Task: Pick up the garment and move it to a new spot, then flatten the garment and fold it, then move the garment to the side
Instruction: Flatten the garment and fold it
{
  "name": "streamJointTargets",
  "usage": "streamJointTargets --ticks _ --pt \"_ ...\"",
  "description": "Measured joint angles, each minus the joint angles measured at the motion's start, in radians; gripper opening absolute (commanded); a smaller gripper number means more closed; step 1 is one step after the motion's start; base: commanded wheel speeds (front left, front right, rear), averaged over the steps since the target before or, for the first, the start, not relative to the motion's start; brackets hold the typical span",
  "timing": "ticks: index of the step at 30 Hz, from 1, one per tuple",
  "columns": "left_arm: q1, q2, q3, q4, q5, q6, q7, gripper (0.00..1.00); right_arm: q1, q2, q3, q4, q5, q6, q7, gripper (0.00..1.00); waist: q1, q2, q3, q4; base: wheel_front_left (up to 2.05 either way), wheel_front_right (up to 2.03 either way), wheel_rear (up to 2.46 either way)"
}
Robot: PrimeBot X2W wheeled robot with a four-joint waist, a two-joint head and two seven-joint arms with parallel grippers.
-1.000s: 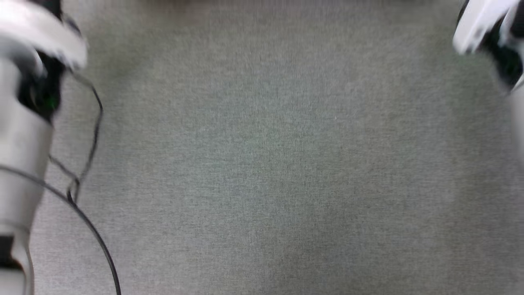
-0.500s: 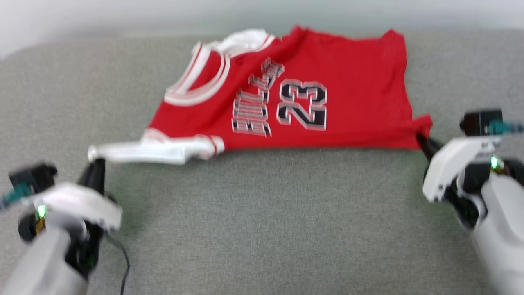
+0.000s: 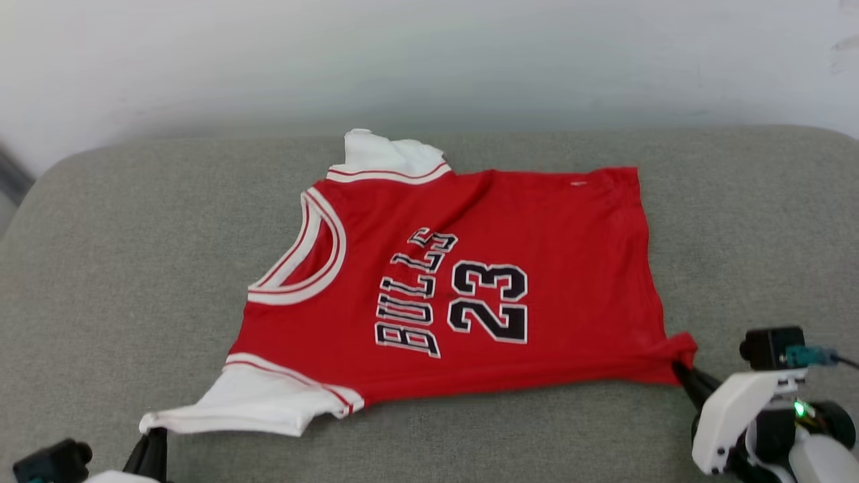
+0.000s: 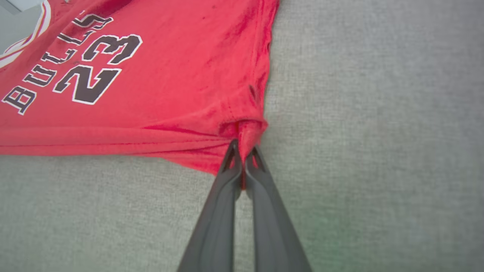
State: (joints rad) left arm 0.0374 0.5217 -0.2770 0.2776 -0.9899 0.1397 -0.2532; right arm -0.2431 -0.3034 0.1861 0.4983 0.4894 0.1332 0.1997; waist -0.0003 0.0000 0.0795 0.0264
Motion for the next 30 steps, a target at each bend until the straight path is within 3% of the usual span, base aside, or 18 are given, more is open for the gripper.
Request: streamJointTargets --ticks 8,14,19,30 --pt "0.173 0.029 0.016 -0.217 -0.020 0.109 0.041 0.00 0.189 0.023 -0.081 -0.176 -0.046 -0.001 0.089 0.00 0.0000 0.0000 -0.028 0.002 0.00 0.00 0.00" --pt "0.160 0.052 0.013 -0.327 -0.010 0.129 0.069 0.00 0.218 0.050 -0.144 -0.281 -0.082 -0.001 0.147 0.00 0.0001 0.0000 -0.013 0.007 0.00 0.00 0.00" --pt "-0.118 0.041 -0.044 -0.280 0.047 0.072 0.107 0.00 0.110 0.081 -0.159 -0.327 -0.142 -0.002 0.212 0.00 0.0003 0.0000 0.075 0.015 0.00 0.00 0.00" --pt "-0.376 -0.011 -0.102 -0.043 0.061 -0.024 0.158 0.00 -0.051 0.090 -0.106 -0.262 -0.168 -0.002 0.210 0.00 0.0004 0.0000 0.219 0.002 0.00 0.00 0.00"
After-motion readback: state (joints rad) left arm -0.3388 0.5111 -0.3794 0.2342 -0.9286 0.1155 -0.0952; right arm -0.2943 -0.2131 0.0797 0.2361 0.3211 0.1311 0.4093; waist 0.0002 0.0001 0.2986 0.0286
